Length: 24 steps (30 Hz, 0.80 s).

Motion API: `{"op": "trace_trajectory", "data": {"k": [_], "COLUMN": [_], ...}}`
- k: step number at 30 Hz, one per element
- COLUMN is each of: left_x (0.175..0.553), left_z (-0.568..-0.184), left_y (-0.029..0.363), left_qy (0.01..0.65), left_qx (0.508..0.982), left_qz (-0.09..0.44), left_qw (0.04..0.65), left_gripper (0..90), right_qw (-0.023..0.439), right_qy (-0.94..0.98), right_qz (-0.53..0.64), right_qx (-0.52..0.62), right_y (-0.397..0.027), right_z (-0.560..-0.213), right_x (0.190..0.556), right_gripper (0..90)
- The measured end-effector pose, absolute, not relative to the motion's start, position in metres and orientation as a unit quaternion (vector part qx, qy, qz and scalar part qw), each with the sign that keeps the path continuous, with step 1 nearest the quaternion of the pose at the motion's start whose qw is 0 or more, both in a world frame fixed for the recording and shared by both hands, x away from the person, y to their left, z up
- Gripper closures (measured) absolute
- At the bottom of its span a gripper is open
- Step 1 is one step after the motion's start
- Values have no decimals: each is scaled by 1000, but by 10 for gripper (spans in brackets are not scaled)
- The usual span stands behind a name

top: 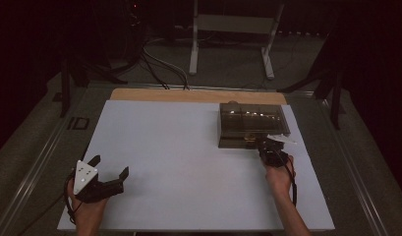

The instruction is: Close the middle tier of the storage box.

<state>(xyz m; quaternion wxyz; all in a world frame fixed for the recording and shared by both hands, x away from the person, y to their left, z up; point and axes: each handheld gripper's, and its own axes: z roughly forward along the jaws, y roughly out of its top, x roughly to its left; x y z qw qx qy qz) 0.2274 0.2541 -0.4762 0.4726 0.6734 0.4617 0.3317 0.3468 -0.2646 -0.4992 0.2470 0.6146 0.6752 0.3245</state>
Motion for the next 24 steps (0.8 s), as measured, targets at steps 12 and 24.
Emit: {"op": "trace_trajectory", "data": {"k": [12,24], "left_x": [228,228], "left_z": [-476,-476], "left_y": [254,253], "left_qy": [462,461], "left_qx": [673,674], "left_qz": [331,331], "left_qw": [473,473], "left_gripper": [10,10], "right_qw": [247,237], "right_qy": [668,659], "right_qz": [328,338], "right_qx": [621,629], "right_y": [-265,-266], "right_z": [-499,-498], "right_x": [353,353], "right_gripper": [900,900]}}
